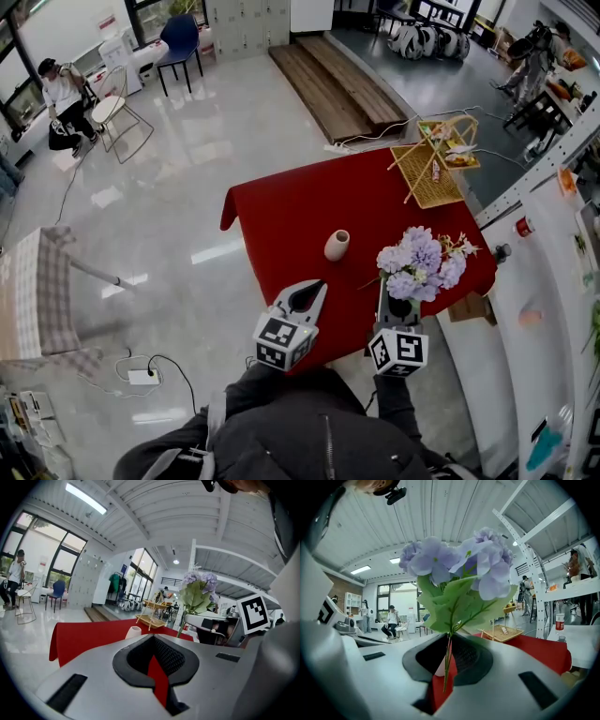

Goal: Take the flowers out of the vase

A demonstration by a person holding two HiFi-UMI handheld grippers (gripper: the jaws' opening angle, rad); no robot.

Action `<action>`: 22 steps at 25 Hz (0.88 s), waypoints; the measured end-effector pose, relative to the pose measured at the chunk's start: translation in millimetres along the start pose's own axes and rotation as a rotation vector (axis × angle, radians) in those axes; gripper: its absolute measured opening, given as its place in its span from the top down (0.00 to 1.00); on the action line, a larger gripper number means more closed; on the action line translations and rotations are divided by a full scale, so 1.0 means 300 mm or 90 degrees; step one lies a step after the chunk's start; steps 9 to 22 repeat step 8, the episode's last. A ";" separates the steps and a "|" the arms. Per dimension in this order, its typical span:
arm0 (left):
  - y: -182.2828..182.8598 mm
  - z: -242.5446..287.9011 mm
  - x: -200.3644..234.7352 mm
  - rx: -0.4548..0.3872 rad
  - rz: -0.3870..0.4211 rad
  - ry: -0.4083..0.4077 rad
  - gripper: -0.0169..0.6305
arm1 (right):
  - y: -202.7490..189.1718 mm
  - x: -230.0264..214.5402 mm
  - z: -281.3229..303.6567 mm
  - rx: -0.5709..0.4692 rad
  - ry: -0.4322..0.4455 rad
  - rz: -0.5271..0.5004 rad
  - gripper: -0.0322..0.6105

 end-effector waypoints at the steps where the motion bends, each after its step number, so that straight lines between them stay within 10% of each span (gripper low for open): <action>1: -0.001 -0.001 0.000 0.000 -0.001 0.000 0.96 | -0.003 0.001 -0.002 0.001 0.001 0.000 0.89; 22: -0.006 -0.003 0.008 -0.003 -0.006 0.004 0.96 | -0.001 0.000 0.001 -0.010 -0.001 -0.006 0.89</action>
Point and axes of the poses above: the fingertips, and each gripper's own axes: z forward along the fingers, x to its left, y out of its top, the point moved 9 cm from there along -z, backward along the fingers, and after that the axes turned 15 degrees about -z, right-handed, at the moved point
